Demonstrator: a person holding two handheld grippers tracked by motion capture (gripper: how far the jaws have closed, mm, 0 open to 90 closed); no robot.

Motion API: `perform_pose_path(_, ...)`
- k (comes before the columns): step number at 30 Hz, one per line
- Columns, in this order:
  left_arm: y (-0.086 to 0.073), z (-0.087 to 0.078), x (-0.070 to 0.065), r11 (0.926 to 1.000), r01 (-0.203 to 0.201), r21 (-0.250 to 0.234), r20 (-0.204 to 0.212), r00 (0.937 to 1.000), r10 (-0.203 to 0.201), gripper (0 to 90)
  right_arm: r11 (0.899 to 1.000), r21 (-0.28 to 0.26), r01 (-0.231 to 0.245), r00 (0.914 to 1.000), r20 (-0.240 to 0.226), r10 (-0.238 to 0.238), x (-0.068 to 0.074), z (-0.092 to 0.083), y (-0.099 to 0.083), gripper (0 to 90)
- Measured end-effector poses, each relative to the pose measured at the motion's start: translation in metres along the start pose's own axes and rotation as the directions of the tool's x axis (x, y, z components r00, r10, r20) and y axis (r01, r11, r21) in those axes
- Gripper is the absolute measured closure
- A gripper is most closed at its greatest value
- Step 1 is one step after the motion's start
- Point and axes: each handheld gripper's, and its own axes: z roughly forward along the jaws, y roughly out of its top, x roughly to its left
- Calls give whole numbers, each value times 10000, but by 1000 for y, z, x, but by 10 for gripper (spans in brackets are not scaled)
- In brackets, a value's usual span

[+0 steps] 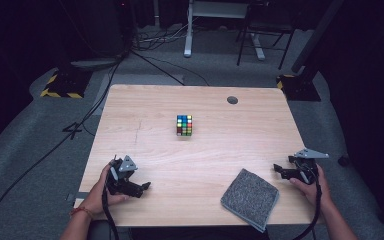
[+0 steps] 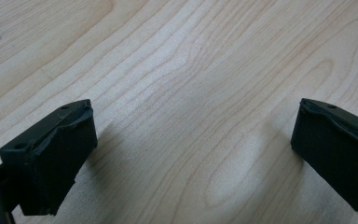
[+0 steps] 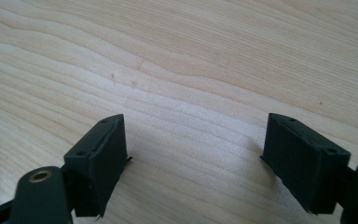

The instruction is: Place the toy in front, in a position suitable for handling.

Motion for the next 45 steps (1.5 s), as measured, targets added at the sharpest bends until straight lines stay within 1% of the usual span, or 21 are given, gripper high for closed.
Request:
perform_pose_path(7,-5,-4,3,9995,-315,-1,305,9990,315,5,9985,350,428,9991,20,-429,3,-5,3,185)
perform_pose_path(10,-6,-5,4,9995,-306,-1,302,9991,305,5,9988,-179,460,9978,-470,-468,9,-14,9,198)
perform_pose_path(14,-6,-6,4,9993,-367,18,305,9989,366,5,9946,-556,880,9923,-830,-924,20,-24,15,207)
perform_pose_path(15,-6,-5,4,9994,-342,13,336,9989,341,4,9907,-723,1151,9863,-1104,-1226,29,-31,17,219)
perform_pose_path(16,-6,-5,4,9994,-342,13,336,9989,341,3,9907,-723,1151,9863,-1104,-1226,29,-31,17,219)
perform_pose_path(17,-6,-5,4,9994,-344,15,350,9988,344,3,9880,-750,1352,9812,-1286,-1440,34,-33,17,224)
perform_pose_path(18,-6,-5,4,9995,-327,11,345,9989,327,3,9798,-903,1783,9685,-1597,-1909,46,-39,19,235)
perform_pose_path(22,-6,-5,4,9994,-355,0,354,9987,354,3,9667,-1092,2315,9429,-2193,-2505,66,-44,23,243)
perform_pose_path(23,-6,-5,4,9994,-341,14,354,9988,340,3,9667,-1092,2315,9429,-2193,-2505,66,-44,23,243)
perform_pose_path(24,-6,-5,4,9994,-343,13,354,9988,343,3,9633,-1123,2437,9356,-2344,-2640,71,-44,23,244)
perform_pose_path(25,-6,-5,4,9994,-343,14,351,9988,342,3,9593,-1112,2594,9252,-2561,-2799,77,-43,23,247)
perform_pose_path(27,-6,-5,4,9995,-329,16,335,9989,328,3,9537,-1059,2816,9111,-2821,-3004,86,-42,22,247)
perform_pose_path(28,-6,-5,4,9994,-345,18,322,9989,344,3,9449,-1040,3105,8949,-3031,-3274,95,-42,22,251)
perform_pose_path(29,-6,-5,4,9994,-345,18,322,9989,344,3,9449,-1040,3105,8949,-3031,-3274,95,-42,22,251)
perform_pose_path(30,-6,-5,4,9995,-327,15,337,9989,326,3,9395,-1108,3241,8804,-3280,-3424,103,-43,21,255)
perform_pose_path(34,-6,-6,4,9994,-340,18,313,9989,339,3,9239,-1152,3649,8460,-3734,-3807,116,-43,20,274)
perform_pose_path(35,-6,-6,4,9994,-340,18,313,9989,339,3,9239,-1152,3649,8460,-3734,-3807,116,-43,20,274)
perform_pose_path(36,-6,-6,4,9996,-293,16,296,9991,293,3,9147,-1140,3878,8197,-4112,-3988,124,-43,19,282)
perform_pose_path(39,-6,-6,4,9997,-261,23,271,9993,261,2,9013,-1083,4195,7956,-4342,-4224,132,-41,17,288)
perform_pose_path(43,-7,-6,3,9998,-213,5,256,9994,213,3,8828,-759,4635,7794,-4390,-4470,137,-33,12,289)
perform_pose_path(45,-7,-6,3,9998,-195,2,241,9995,195,2,8802,-633,4704,7782,-4405,-4476,137,-29,9,289)
